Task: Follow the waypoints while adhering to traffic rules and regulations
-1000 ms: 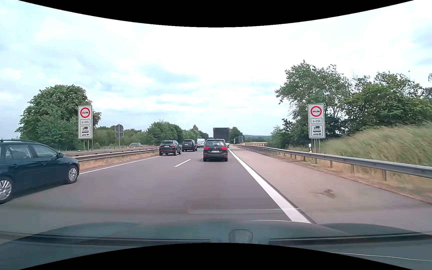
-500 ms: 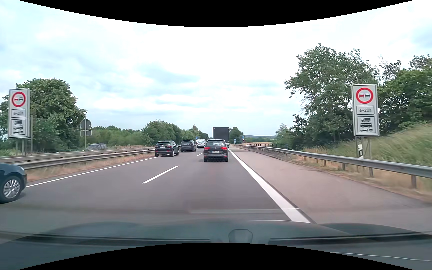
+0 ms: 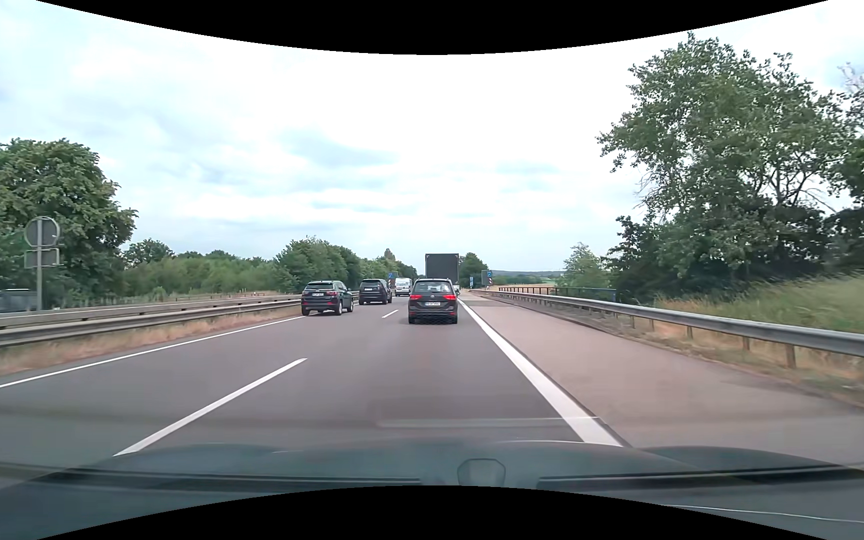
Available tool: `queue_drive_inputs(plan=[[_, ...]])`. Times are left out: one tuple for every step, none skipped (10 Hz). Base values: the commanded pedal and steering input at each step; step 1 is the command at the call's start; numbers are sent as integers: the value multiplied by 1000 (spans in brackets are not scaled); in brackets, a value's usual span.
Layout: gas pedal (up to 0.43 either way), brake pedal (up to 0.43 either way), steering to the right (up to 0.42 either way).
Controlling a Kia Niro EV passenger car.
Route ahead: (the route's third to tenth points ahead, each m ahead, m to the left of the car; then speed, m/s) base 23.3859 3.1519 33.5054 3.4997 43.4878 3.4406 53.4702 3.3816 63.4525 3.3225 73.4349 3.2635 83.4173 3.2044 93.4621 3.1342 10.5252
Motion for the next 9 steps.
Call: queue_drive_inputs(plan=[[87,0,-3],[87,0,-3],[87,0,-3],[87,0,-3],[87,0,-3],[98,0,-3],[98,0,-3],[98,0,-3],[98,0,-3]])
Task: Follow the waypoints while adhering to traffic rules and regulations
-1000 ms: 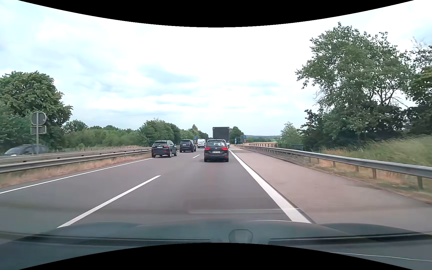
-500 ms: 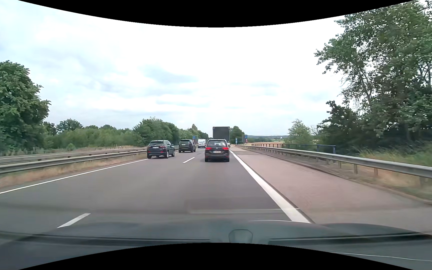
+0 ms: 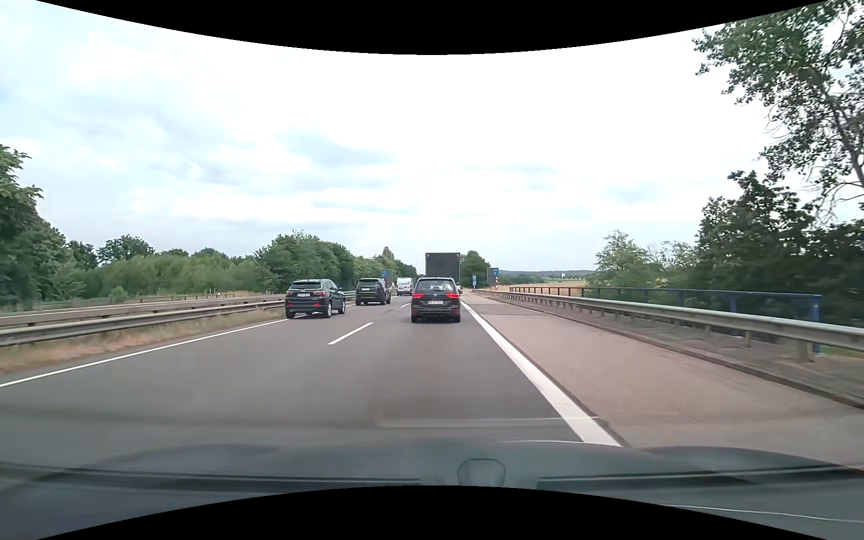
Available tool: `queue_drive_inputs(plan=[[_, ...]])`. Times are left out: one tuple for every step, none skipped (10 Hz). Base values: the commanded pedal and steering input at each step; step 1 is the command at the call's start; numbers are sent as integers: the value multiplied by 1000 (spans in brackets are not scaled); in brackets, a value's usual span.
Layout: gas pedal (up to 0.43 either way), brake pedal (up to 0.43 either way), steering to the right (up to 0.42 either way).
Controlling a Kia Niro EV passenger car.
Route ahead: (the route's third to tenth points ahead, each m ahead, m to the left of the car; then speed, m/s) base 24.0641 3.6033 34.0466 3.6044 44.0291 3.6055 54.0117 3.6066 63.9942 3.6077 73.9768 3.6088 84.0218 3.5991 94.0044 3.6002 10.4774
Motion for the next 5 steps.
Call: queue_drive_inputs(plan=[[98,0,-3],[98,0,-3],[98,0,-3],[98,0,-3],[98,0,-3]])
